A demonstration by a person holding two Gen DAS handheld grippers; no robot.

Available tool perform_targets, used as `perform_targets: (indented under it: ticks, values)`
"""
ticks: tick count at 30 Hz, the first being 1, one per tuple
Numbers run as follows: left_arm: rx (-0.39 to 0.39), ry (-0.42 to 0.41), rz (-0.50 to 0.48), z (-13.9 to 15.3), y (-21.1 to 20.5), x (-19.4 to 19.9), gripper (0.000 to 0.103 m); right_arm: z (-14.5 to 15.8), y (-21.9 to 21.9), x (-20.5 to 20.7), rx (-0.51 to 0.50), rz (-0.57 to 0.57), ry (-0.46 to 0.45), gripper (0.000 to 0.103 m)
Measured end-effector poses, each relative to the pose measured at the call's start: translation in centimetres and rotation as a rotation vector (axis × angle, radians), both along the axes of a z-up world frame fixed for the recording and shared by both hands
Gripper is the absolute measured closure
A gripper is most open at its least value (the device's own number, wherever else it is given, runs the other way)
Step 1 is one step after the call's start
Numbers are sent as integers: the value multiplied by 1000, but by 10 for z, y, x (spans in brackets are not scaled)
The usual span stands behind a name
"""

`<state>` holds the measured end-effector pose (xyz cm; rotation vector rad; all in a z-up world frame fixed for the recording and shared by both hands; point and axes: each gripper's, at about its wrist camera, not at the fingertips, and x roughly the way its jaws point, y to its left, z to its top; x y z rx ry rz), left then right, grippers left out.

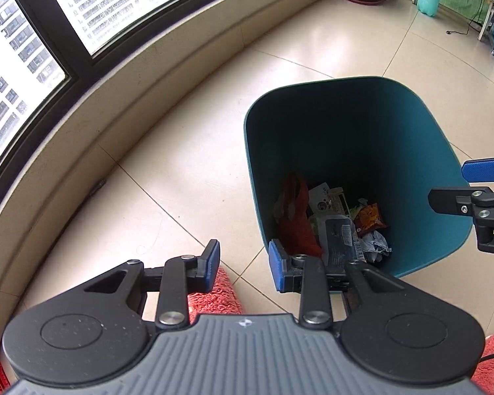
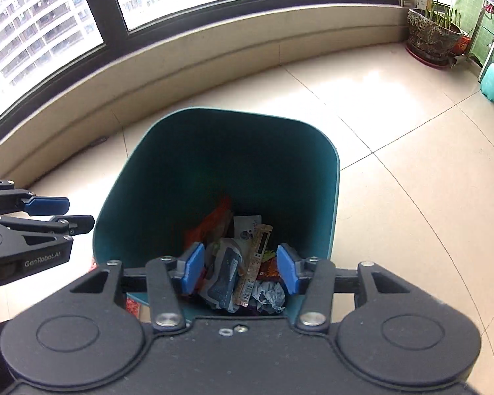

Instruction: Collect trash

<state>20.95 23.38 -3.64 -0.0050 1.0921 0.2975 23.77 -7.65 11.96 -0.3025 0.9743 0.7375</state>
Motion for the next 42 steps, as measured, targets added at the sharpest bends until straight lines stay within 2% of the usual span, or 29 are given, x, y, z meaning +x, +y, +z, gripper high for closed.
perform_targets:
  ticks: [2, 4, 6, 9, 12, 22, 25, 30, 39, 42]
  values:
    - [-4, -34, 1, 11, -6, -12, 66, 12, -13, -11, 37, -8, -19, 48]
    - [-8, -87, -4, 25, -12, -27, 41, 23, -25, -21, 74, -15, -37, 45]
    - [-8, -152, -7, 41, -20, -45, 36, 32, -38, -31, 120, -28, -56, 39]
    - [-8, -222, -23, 57, -34, -66, 33, 50, -58, -48, 172, -38, -95, 35]
    - [-5, -287, -27, 67, -47, -85, 24, 58, -74, -65, 199, -32, -136, 27]
    - [-8, -424, -38, 81, -74, -132, 12, 80, -119, -117, 324, -21, -310, 0]
    - [-26, -466, -49, 84, -79, -145, 7, 80, -129, -130, 368, -43, -342, 0]
    - [-18, -503, -53, 83, -85, -153, 3, 77, -139, -139, 363, -98, -361, 0]
    - [10, -508, -76, 77, -94, -162, 3, 62, -137, -147, 319, -123, -423, 0]
    - [31, -508, -87, 76, -99, -164, 3, 61, -137, -148, 330, -123, -419, 0]
